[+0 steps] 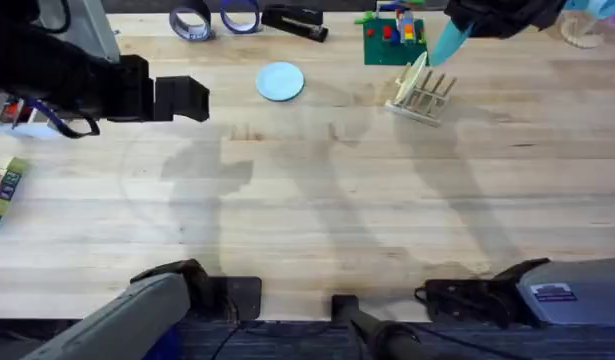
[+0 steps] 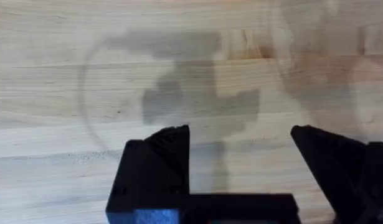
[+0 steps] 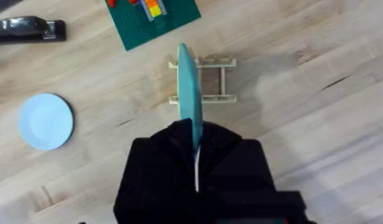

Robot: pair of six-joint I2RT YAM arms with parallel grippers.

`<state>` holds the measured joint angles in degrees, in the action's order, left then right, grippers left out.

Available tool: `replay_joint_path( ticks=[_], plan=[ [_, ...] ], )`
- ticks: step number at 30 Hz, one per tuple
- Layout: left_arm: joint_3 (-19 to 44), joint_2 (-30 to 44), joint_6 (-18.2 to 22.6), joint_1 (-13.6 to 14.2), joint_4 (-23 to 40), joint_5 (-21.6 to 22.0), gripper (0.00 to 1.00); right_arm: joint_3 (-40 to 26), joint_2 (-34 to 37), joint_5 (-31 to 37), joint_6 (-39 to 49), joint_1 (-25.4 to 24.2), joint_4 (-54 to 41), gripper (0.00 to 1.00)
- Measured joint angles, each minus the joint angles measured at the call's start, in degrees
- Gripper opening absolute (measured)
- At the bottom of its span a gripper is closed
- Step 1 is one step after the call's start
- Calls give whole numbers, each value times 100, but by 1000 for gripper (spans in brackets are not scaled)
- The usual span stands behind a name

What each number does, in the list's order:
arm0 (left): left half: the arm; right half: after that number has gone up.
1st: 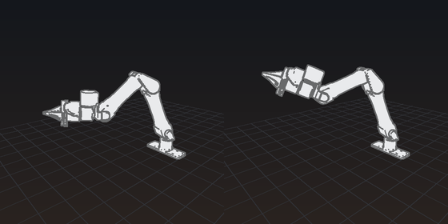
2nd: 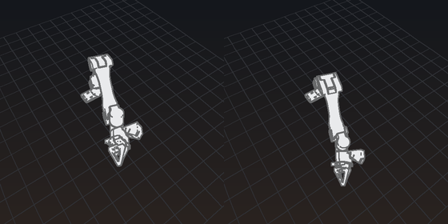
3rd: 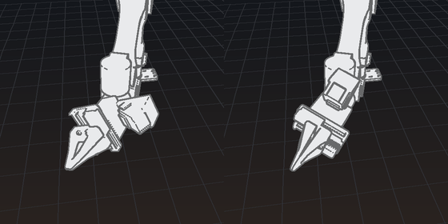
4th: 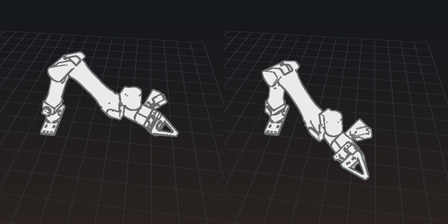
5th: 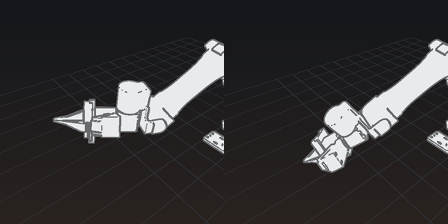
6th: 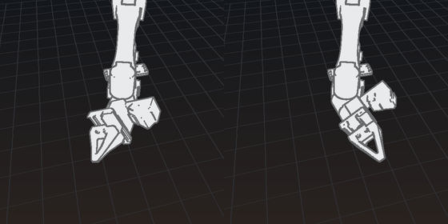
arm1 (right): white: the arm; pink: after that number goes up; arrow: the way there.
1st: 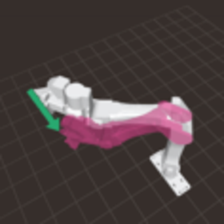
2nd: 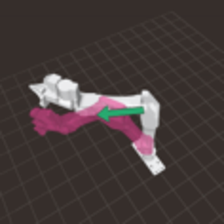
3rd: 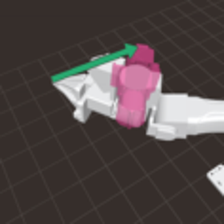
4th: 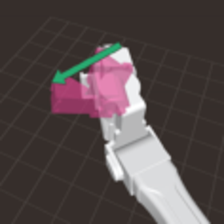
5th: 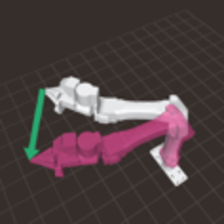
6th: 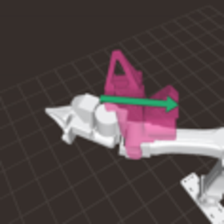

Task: Pick up the plates from the table one by one and place each into a slot on the dish rack.

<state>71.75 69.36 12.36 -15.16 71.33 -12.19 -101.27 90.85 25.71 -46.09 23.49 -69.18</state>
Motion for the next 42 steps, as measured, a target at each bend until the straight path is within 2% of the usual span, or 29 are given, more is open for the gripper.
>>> replay_joint_path(
  ticks=[7,18,28,42],
  plan=[
    [0,7,1,0,2,0,994,0,2,0,-66,-41,-30,30],
    [0,13,2,0,0,0,993,-9,133,-334,-321,-445,-173,30],
    [0,13,0,0,2,0,994,-11,697,-505,-343,-442,-173,30],
    [0,13,0,0,2,0,994,-11,748,-520,-341,-446,-234,30]
  ],
)
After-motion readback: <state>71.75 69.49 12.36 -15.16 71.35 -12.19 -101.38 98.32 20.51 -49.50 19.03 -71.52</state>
